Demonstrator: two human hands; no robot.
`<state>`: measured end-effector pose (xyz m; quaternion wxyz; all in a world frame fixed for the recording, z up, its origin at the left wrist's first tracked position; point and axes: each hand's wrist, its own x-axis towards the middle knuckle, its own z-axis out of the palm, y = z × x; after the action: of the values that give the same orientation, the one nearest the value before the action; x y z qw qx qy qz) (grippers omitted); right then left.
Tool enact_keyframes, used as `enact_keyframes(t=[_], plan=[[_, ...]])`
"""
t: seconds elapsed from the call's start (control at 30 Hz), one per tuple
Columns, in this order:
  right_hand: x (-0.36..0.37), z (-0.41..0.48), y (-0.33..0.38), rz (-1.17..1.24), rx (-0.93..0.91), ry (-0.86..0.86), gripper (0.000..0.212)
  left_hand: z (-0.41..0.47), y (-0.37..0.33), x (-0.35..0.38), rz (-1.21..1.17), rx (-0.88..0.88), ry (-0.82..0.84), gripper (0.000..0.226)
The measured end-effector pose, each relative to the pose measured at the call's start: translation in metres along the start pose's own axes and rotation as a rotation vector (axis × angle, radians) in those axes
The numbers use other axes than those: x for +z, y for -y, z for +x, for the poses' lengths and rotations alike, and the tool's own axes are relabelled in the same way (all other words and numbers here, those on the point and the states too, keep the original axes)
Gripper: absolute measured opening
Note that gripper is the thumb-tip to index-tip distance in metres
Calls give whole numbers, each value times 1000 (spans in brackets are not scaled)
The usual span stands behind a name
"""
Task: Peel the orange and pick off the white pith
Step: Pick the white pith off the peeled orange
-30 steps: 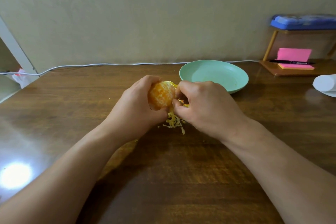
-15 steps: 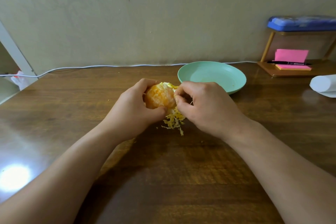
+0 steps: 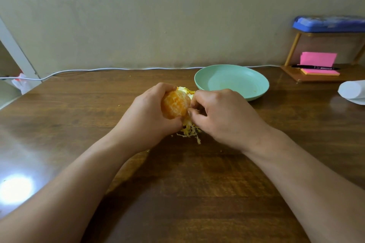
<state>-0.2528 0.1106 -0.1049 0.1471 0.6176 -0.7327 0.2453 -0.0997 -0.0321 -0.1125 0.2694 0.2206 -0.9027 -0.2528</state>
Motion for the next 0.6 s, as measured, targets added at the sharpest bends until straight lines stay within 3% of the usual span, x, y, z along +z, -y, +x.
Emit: enact_keyframes(t=[0.37, 0.6], plan=[[8, 5, 4, -68, -38, -186, 19, 1, 3, 1, -96, -55, -10, 78], [6, -3, -8, 273, 119, -94, 7, 1, 3, 0, -189, -99, 6, 71]])
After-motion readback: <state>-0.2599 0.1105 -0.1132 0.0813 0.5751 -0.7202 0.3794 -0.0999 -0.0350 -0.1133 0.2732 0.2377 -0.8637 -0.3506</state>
